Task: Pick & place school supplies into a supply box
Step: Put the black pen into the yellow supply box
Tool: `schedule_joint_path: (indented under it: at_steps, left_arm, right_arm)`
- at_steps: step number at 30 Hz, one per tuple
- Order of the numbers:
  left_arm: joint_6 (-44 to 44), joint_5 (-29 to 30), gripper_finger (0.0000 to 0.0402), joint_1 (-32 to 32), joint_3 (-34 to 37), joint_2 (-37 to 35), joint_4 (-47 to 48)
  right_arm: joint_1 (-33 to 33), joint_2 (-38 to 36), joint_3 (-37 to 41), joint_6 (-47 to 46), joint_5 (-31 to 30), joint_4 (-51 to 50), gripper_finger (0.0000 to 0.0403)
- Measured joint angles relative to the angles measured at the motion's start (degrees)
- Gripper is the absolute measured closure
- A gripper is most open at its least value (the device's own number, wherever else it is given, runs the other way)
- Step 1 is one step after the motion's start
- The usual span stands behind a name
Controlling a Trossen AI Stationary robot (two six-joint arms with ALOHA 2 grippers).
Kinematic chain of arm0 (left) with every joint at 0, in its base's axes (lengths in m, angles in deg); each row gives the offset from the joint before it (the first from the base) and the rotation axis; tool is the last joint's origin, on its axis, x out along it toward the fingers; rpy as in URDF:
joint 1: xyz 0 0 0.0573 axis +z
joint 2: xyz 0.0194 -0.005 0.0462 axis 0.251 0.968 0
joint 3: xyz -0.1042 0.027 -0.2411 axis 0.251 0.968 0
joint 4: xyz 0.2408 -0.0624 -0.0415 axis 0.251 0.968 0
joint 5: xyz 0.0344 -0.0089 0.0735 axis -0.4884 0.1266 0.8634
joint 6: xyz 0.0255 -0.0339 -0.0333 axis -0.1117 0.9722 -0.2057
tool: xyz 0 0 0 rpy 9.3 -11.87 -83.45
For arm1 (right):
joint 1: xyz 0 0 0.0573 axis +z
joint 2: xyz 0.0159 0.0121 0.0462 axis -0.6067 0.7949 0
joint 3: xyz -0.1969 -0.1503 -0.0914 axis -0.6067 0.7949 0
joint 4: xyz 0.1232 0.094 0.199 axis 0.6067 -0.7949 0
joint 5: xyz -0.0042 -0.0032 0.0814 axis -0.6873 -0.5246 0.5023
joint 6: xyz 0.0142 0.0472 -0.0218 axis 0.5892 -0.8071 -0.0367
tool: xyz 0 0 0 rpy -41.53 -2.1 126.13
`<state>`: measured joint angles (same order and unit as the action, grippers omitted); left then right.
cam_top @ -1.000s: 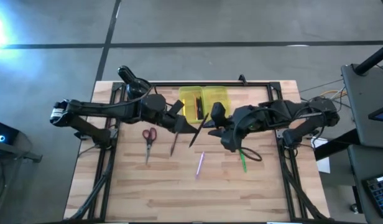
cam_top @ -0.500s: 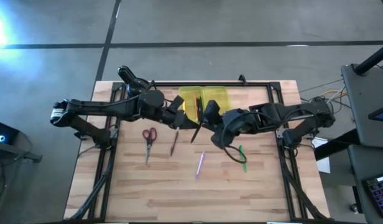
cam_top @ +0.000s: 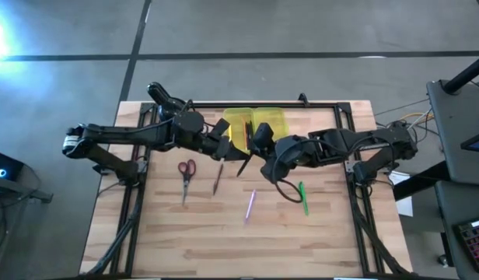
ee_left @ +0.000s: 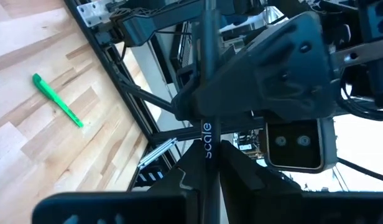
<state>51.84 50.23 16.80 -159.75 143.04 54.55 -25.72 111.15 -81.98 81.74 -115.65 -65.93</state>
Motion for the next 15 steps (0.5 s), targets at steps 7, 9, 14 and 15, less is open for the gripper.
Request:
schedule_joint_path:
  at_steps: [7,9,14,15]
  left_arm:
    - [-0.59,2.25,0.0384,0.13,0.02,-0.01,0.18]
    - [-1.32,4.03,0.0373,0.10,0.02,-0.01,0.19]
    - [-3.74,5.94,0.0317,0.17,0.06,-0.01,0.30]
    - [-4.02,5.99,0.0305,0.17,0.06,-0.01,0.34]
  right_arm:
    - [-0.03,-0.07,0.01,-0.12,-0.41,-1.31,0.0377]
    - [-0.10,-0.07,0.01,-0.41,-0.42,-1.66,0.0374]
    - [-0.09,-0.07,0.01,-3.51,-0.35,-2.12,0.0372]
    - [-0.08,-0.12,0.01,-3.89,-0.27,-2.12,0.0372]
